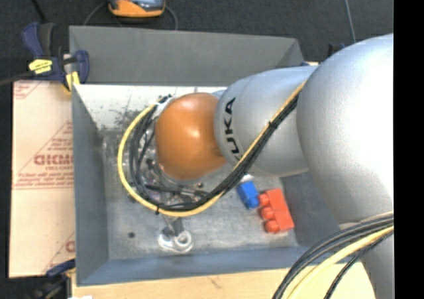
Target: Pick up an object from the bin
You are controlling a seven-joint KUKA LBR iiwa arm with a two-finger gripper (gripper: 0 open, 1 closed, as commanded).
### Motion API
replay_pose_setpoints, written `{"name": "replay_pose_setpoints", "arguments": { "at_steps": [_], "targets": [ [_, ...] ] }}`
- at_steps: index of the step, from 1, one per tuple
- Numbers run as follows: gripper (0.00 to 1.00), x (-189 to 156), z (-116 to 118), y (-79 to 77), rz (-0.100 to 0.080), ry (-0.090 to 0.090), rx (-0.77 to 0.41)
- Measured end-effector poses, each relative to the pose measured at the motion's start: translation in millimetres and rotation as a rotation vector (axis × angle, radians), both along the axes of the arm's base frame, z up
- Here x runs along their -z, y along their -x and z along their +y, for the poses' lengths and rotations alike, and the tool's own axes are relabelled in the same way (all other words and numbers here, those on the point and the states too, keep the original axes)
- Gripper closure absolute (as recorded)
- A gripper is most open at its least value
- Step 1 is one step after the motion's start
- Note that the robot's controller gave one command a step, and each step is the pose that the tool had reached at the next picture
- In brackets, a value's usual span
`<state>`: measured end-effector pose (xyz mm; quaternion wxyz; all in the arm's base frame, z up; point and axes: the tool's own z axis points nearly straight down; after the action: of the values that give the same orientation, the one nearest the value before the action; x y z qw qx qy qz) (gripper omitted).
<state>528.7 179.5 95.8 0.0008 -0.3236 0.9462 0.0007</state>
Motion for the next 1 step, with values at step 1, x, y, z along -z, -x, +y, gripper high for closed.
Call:
{"name": "replay_pose_setpoints", "arguments": {
  "at_steps": [1],
  "targets": [
    [0.0,18.7,-69.8,-5.1,0.0,0.002,-0.074]
  ]
}}
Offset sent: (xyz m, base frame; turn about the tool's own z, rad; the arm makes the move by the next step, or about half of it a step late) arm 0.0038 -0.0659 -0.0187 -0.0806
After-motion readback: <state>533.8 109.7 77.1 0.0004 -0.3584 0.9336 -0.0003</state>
